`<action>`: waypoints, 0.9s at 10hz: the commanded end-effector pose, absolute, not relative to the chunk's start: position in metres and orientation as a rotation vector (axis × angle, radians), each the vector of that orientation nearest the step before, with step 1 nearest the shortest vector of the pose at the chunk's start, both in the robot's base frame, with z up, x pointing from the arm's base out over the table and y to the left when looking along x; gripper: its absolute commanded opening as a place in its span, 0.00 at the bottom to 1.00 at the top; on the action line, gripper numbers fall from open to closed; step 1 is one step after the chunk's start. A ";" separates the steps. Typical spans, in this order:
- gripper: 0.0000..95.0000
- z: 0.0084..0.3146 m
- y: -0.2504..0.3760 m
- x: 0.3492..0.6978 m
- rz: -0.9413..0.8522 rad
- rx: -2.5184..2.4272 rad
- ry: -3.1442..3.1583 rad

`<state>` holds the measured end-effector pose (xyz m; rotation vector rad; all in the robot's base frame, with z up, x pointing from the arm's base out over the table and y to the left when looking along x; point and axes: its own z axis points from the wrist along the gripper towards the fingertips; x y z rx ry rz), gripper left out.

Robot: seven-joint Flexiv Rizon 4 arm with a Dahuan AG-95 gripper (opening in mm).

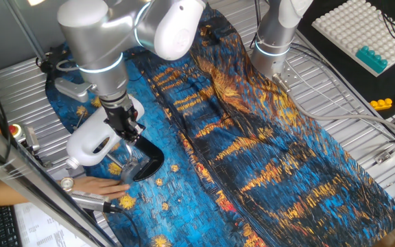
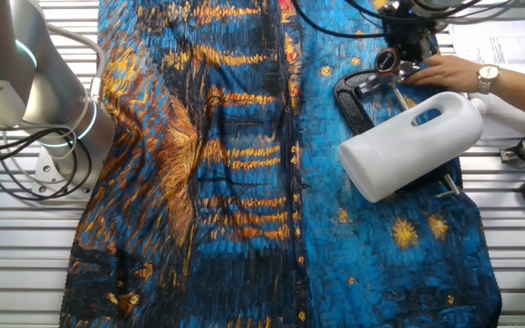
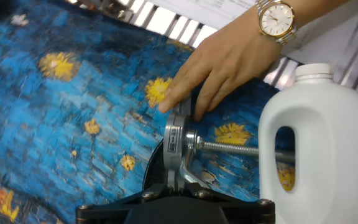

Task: Push down the lever

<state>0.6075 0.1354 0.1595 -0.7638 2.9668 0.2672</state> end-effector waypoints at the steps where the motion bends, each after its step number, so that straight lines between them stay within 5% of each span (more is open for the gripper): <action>1: 0.00 0.166 0.138 0.615 0.254 -0.744 2.987; 9: 0.00 0.192 0.148 0.642 0.105 -0.857 3.079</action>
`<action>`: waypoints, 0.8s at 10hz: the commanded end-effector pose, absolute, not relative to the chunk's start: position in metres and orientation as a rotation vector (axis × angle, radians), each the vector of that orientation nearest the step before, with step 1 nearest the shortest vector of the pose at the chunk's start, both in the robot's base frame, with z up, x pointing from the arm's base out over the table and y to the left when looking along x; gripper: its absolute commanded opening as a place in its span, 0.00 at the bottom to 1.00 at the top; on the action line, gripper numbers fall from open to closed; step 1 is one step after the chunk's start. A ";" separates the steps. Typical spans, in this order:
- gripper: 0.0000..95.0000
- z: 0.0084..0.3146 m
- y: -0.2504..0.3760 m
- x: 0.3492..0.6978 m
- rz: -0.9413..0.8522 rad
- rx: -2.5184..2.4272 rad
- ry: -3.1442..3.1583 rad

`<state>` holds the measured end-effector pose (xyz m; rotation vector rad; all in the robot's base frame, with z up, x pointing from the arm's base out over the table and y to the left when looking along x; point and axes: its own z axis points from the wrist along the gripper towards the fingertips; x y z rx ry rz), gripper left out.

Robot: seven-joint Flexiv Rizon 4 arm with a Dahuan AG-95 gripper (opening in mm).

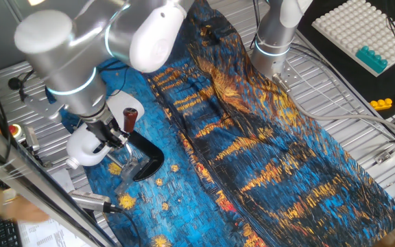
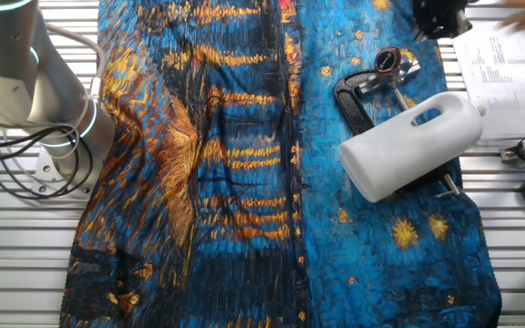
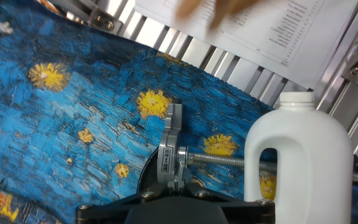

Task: Push down the lever

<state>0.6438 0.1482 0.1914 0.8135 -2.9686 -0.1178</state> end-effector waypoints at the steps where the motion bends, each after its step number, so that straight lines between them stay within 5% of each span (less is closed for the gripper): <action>1: 0.00 0.193 0.148 0.642 -0.084 0.840 -2.981; 8: 0.00 0.193 0.148 0.642 -0.027 0.860 -2.958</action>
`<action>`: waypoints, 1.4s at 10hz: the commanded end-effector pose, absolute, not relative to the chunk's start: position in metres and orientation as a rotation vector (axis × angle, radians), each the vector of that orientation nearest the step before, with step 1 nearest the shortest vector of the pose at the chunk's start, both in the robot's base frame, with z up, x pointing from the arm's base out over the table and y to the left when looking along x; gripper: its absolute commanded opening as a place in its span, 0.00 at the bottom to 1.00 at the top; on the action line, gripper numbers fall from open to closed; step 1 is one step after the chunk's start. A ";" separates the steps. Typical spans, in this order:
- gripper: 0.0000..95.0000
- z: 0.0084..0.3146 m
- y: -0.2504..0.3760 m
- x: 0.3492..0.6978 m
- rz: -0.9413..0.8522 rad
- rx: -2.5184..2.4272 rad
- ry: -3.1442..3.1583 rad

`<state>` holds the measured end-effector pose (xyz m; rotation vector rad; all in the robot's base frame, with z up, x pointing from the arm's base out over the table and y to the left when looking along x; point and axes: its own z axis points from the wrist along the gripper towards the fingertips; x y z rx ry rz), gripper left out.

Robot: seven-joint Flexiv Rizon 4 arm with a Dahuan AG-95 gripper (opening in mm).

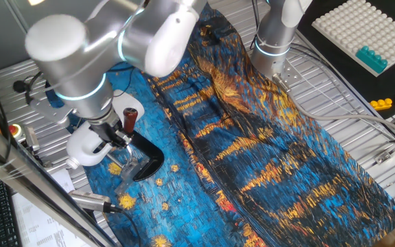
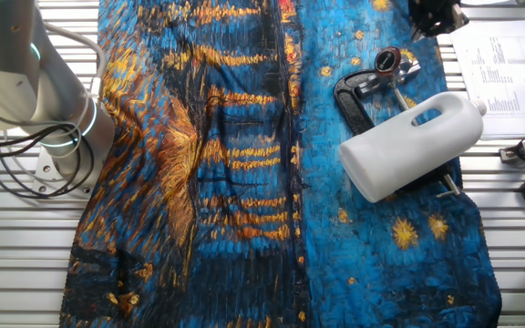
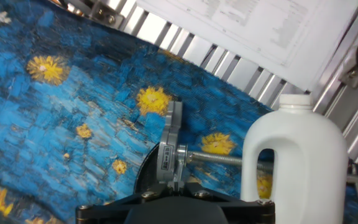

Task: Push down the lever

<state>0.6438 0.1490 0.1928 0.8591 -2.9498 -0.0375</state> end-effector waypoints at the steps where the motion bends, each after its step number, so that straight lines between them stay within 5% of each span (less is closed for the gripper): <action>1: 0.00 0.193 0.148 0.642 -0.026 0.859 -2.957; 14: 0.00 0.160 0.119 0.627 0.132 0.955 -2.878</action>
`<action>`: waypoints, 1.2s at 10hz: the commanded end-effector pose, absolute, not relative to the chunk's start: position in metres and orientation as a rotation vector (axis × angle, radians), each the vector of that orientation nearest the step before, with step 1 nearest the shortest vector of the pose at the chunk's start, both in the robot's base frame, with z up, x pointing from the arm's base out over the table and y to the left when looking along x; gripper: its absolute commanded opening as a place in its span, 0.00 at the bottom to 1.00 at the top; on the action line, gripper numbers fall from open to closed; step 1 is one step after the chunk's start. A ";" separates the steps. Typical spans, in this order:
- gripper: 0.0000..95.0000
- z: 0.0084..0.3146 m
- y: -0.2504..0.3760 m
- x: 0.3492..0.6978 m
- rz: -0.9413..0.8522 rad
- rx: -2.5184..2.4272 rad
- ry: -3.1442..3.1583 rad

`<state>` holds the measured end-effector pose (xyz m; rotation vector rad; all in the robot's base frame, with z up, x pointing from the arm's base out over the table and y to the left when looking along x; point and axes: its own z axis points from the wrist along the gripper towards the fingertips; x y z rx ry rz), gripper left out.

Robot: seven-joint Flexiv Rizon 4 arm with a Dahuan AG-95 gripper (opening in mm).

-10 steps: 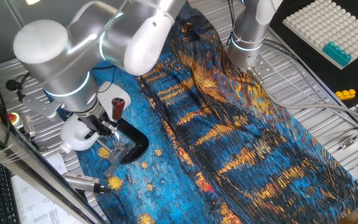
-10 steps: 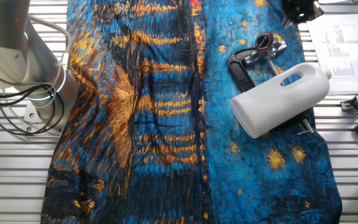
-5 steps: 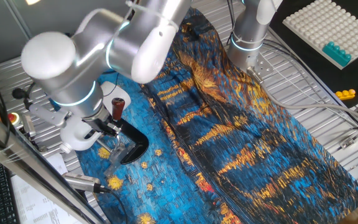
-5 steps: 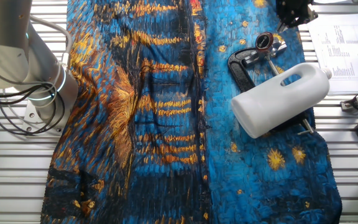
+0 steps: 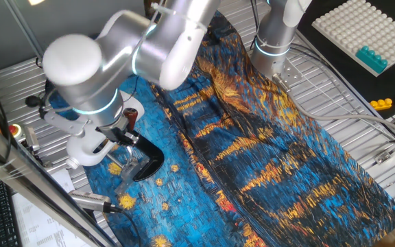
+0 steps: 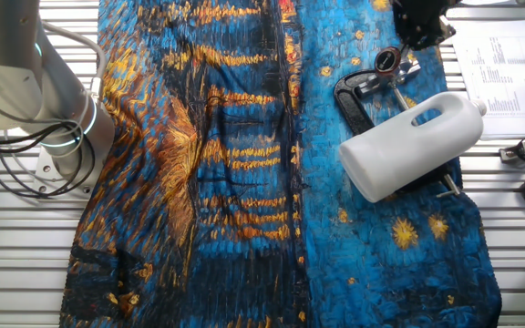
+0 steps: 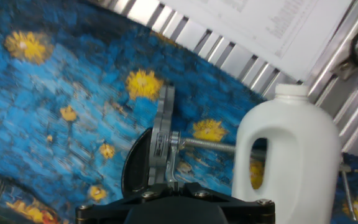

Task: Push down the lever

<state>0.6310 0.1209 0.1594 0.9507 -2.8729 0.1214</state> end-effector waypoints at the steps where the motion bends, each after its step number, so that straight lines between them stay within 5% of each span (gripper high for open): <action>1: 0.00 0.159 0.117 0.627 0.123 0.956 -2.876; 5: 0.00 0.160 0.115 0.624 0.106 0.926 -2.823; 6: 0.20 0.161 0.114 0.623 0.106 0.938 -2.819; 12: 0.20 0.172 0.101 0.612 0.077 0.923 -2.820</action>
